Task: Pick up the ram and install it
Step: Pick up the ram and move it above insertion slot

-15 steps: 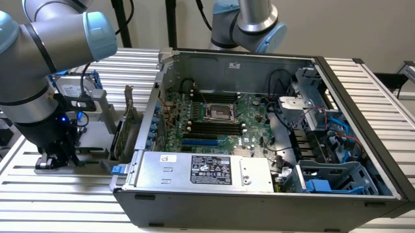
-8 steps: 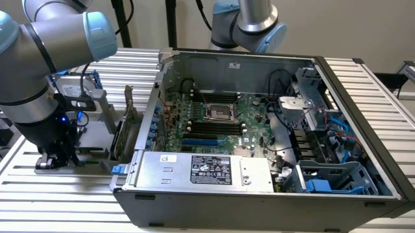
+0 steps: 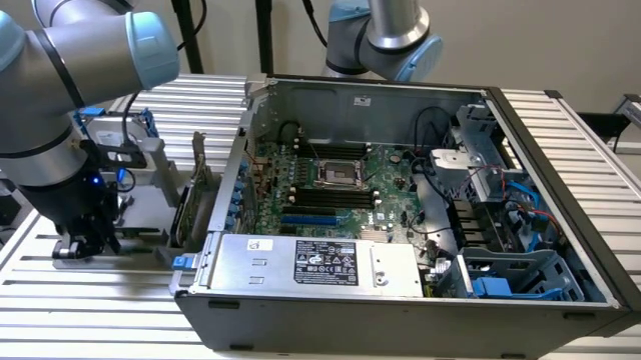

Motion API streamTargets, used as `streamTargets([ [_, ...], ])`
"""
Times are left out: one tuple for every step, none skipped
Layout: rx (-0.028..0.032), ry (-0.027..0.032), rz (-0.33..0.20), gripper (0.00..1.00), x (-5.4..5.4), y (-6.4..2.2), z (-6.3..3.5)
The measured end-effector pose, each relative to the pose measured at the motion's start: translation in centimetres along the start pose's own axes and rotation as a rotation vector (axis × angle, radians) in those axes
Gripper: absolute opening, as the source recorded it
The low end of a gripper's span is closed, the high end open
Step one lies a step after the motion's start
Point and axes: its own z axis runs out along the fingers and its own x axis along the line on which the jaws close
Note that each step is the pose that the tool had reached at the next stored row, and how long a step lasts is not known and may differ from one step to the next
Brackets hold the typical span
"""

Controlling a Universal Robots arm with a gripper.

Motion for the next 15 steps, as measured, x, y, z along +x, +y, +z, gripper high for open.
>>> streamTargets([
  [-0.0001,0.0001,0.000,0.13,0.0,0.01,-0.25],
  [-0.0002,0.0002,0.000,0.13,0.0,0.02,-0.52],
  [-0.0001,0.0001,0.000,0.13,0.0,0.03,-0.87],
  [-0.0001,0.0001,0.000,0.13,0.0,0.04,-1.23],
  [-0.0002,0.0002,0.000,0.13,0.0,0.06,-1.63],
  [-0.0002,0.0002,0.000,0.13,0.0,0.07,-2.08],
  [0.0000,0.0000,0.000,0.13,0.0,0.09,-2.54],
  [-0.0001,0.0001,0.000,0.13,0.0,0.10,-2.99],
  [-0.0002,0.0002,0.000,0.13,0.0,0.12,-3.44],
  [-0.0001,0.0001,0.000,0.13,0.0,0.13,-3.89],
  [-0.0001,0.0001,-0.001,0.13,0.0,0.14,-4.37],
  [-0.0001,0.0002,-0.001,0.13,0.0,0.15,-4.82],
  [0.0000,0.0001,-0.001,0.13,0.0,0.14,-5.26],
  [-0.0001,0.0002,-0.002,0.13,0.0,0.13,-5.72],
  [-0.0002,0.0003,-0.003,0.13,0.1,0.09,-6.17],
])
